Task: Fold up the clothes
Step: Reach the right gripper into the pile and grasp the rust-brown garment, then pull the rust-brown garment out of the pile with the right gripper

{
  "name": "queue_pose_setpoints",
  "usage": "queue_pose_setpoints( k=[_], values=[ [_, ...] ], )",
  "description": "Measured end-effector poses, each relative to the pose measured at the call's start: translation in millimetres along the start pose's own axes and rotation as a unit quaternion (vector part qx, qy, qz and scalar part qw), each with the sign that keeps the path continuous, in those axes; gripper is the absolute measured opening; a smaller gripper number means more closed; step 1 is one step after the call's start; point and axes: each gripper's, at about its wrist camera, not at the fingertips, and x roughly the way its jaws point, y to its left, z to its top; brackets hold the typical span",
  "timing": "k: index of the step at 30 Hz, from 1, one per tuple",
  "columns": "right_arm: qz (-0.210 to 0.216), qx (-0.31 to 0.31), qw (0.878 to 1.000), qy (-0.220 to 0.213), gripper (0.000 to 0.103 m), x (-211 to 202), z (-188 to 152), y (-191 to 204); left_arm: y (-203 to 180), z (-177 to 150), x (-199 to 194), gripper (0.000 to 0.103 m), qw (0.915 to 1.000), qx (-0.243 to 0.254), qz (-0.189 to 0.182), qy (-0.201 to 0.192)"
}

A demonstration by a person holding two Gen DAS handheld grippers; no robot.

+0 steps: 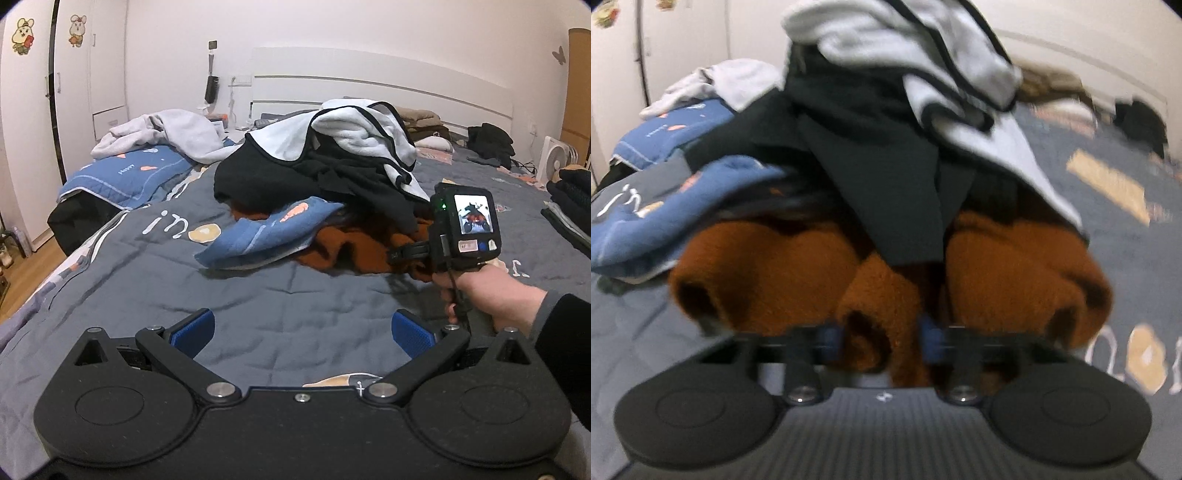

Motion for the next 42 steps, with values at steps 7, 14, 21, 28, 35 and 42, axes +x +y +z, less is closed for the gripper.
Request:
queue_pose_setpoints(
  k=[7, 14, 21, 28, 35, 42],
  values=[
    [0.024, 0.056, 0.997, -0.040, 0.009, -21.9, -5.4, -11.5, -1.1, 0.1, -4.3, 0.103, 0.9999, 0.005, 0.009, -0.005],
    [0.076, 0.043, 0.993, -0.076, 0.008, -71.3, -15.6, 0.2, 0.7, 2.6, -5.1, 0.103, 0.9999, -0.003, 0.009, -0.007],
    [0.137, 0.073, 0.983, -0.103, 0.008, -134.9, -33.8, -0.6, -0.8, 3.4, -9.2, 0.103, 0.9999, 0.001, 0.003, -0.014],
    [0.161, 0.086, 0.975, -0.123, 0.007, -215.5, -70.2, -6.8, -3.9, 3.4, -13.1, 0.103, 0.9998, -0.001, -0.006, -0.016],
    [0.159, 0.127, 0.970, -0.134, 0.007, -281.1, -99.1, -25.1, -9.1, -1.7, -18.5, 0.103, 0.9996, 0.004, -0.026, -0.013],
    [0.109, 0.108, 0.977, -0.148, 0.007, -336.8, -134.5, -37.1, -17.7, -12.2, -18.1, 0.103, 0.9991, 0.040, 0.001, -0.015]
  ],
)
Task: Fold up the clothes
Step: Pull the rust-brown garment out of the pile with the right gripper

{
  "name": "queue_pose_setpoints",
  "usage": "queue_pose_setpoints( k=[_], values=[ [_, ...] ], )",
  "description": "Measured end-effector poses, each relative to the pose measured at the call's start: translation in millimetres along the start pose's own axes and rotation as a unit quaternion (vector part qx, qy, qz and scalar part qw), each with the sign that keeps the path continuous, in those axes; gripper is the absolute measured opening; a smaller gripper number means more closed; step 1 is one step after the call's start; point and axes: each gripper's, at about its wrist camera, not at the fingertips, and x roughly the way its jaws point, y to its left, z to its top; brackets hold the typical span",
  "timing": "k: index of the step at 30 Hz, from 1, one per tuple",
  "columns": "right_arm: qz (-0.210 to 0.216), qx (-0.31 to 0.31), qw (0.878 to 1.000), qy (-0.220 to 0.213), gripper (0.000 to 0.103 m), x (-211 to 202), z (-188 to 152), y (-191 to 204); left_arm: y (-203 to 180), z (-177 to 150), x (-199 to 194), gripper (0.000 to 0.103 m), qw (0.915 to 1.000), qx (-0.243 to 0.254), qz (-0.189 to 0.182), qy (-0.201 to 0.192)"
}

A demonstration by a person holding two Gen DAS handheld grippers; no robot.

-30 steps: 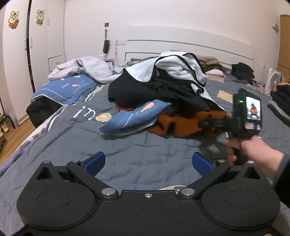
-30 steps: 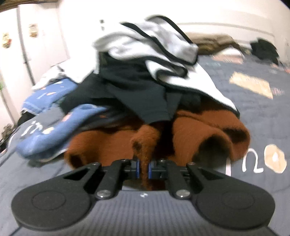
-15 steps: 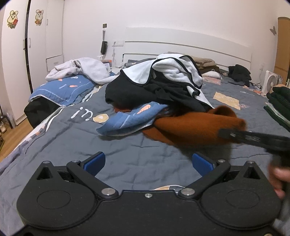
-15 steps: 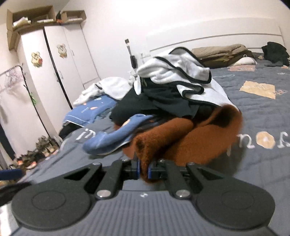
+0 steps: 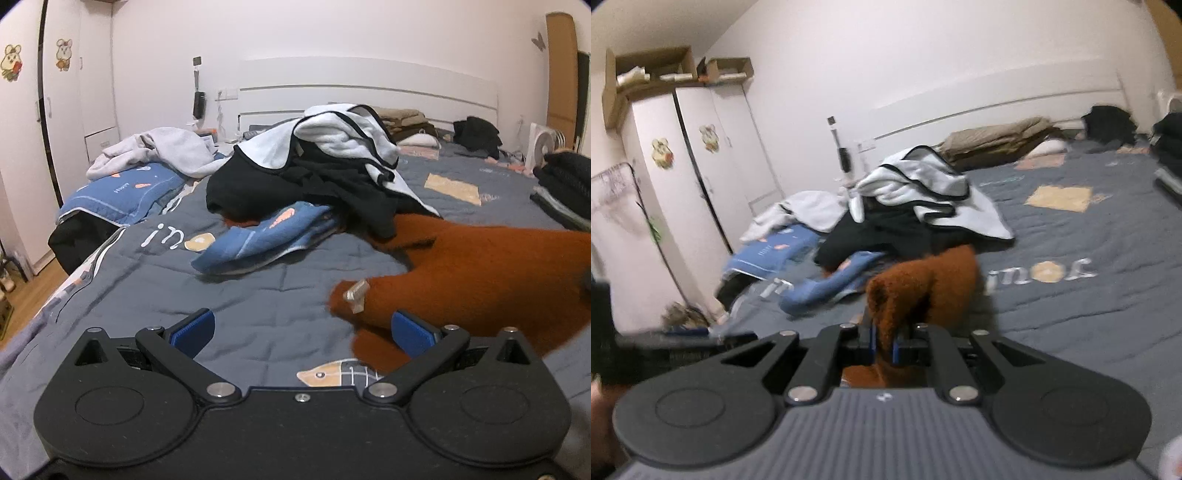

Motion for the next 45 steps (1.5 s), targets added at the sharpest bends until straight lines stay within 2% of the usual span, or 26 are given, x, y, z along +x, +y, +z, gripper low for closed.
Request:
queue_pose_setpoints(
  k=[5, 9, 13, 15, 18, 21, 24, 28, 32, 35, 37, 39, 40, 43, 45],
  values=[
    [-0.060, 0.002, 0.996, 0.059, 0.010, -2.1, -31.6, -22.3, -2.1, -9.7, 2.9, 0.103, 0.9997, 0.004, -0.017, 0.015],
    [-0.106, -0.003, 0.993, 0.060, 0.012, -2.3, -43.2, -38.8, -7.9, -18.2, 6.8, 0.103, 0.9994, 0.009, -0.024, 0.023],
    [-0.109, -0.004, 0.993, 0.041, 0.022, -6.7, -34.7, -44.6, -15.6, -24.4, 14.6, 0.103, 0.9990, 0.010, -0.031, 0.028],
    [-0.101, -0.007, 0.995, 0.027, 0.035, -14.0, -35.5, -44.5, -19.2, -27.5, 18.6, 0.103, 0.9991, 0.017, -0.031, 0.025],
    [-0.099, -0.032, 0.994, 0.024, 0.043, -15.9, -36.1, -40.0, -26.2, -31.1, 25.9, 0.103, 0.9987, 0.030, -0.030, 0.029],
    [-0.099, -0.044, 0.994, 0.032, 0.045, -13.7, -37.7, -39.3, -32.7, -32.6, 29.7, 0.103, 0.9982, 0.041, -0.028, 0.032],
    [-0.093, -0.041, 0.994, 0.041, 0.045, -14.6, -39.6, -39.7, -41.3, -32.1, 31.5, 0.103, 0.9969, 0.065, -0.010, 0.044],
    [-0.091, -0.035, 0.994, 0.039, 0.046, -18.2, -39.3, -38.7, -43.5, -35.0, 38.5, 0.103, 0.9955, 0.063, 0.008, 0.069],
    [-0.083, -0.027, 0.996, 0.035, 0.047, -22.1, -37.1, -35.2, -36.9, -38.4, 40.5, 0.103, 0.9959, 0.060, -0.017, 0.065],
    [-0.079, -0.031, 0.996, 0.030, 0.048, -23.7, -35.9, -31.0, -28.6, -41.0, 40.6, 0.091, 0.9962, 0.039, -0.039, 0.067],
    [-0.076, -0.033, 0.996, 0.029, 0.049, -23.2, -34.8, -28.5, -22.7, -43.2, 41.8, 0.075, 0.9963, 0.020, -0.048, 0.069],
    [-0.073, -0.032, 0.996, 0.030, 0.050, -22.0, -34.5, -27.4, -18.8, -44.6, 46.4, 0.071, 0.9941, 0.004, -0.072, 0.081],
    [-0.073, -0.032, 0.996, 0.032, 0.050, -21.3, -34.6, -27.0, -18.2, -46.2, 49.7, 0.065, 0.9926, 0.000, -0.086, 0.086],
    [-0.073, -0.034, 0.996, 0.036, 0.050, -19.4, -34.9, -26.3, -24.0, -49.5, 61.7, 0.052, 0.9910, 0.012, -0.096, 0.092],
    [-0.073, -0.034, 0.996, 0.036, 0.050, -18.2, -34.5, -26.5, -27.3, -51.7, 70.5, 0.049, 0.9904, 0.019, -0.098, 0.096]
  ],
)
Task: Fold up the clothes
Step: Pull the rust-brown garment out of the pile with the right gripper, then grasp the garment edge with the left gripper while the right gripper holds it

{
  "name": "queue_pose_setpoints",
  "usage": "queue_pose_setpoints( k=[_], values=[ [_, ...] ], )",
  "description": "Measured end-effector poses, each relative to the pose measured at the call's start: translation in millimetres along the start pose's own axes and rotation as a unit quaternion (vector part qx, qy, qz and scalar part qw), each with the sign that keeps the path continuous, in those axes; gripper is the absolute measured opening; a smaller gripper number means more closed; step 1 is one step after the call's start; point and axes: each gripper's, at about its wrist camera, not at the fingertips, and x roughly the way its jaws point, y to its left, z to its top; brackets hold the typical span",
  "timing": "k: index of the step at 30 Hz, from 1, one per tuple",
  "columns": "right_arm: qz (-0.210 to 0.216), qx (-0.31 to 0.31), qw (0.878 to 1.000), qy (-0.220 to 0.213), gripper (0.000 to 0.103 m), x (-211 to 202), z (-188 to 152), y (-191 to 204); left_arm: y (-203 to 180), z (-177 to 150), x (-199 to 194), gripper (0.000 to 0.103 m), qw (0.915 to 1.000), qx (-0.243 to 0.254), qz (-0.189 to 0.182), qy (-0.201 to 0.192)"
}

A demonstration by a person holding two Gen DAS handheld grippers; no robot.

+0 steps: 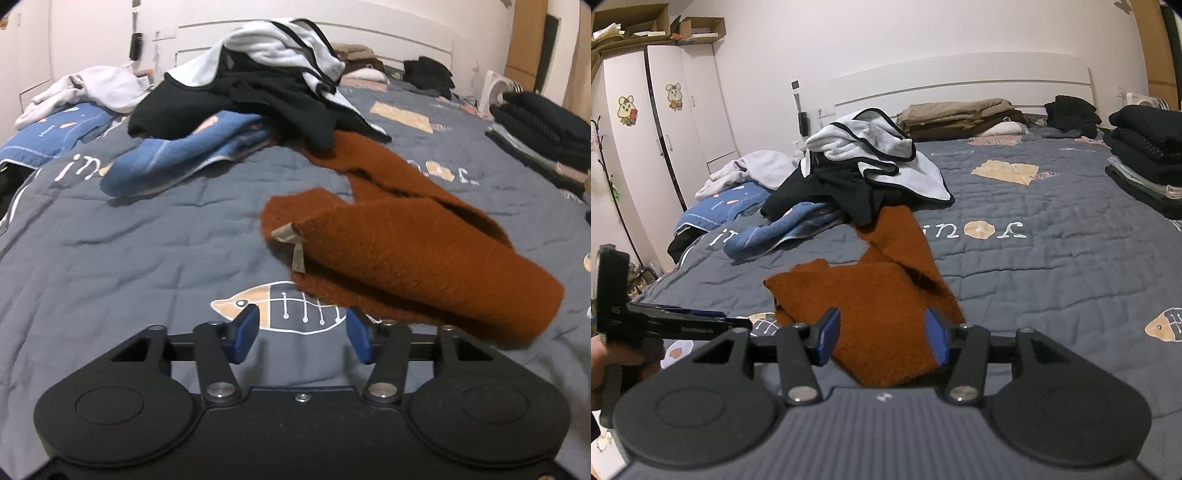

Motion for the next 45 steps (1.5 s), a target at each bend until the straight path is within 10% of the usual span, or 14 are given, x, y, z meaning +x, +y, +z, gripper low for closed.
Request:
queue_pose_setpoints(
  k=[4, 30, 36, 45],
  values=[
    [0.002, 0.002, 1.000, -0.001, 0.051, 2.7, 2.5, -0.3, 0.8, -1.0, 16.9, 0.034, 0.9999, -0.007, -0.013, -0.002],
    [0.017, 0.012, 1.000, 0.001, 0.051, 6.8, 8.1, -1.8, 7.7, 6.0, 71.8, 0.033, 0.9968, -0.053, -0.059, -0.001],
    [0.017, 0.013, 1.000, 0.000, 0.051, 5.8, 8.3, -2.1, 13.1, 5.5, 66.5, 0.007, 0.9964, -0.056, -0.063, -0.011],
    [0.016, 0.021, 1.000, -0.002, 0.051, 5.9, 9.1, -5.1, 31.3, 16.5, 27.0, 0.004, 0.9940, -0.075, -0.048, -0.064]
  ],
)
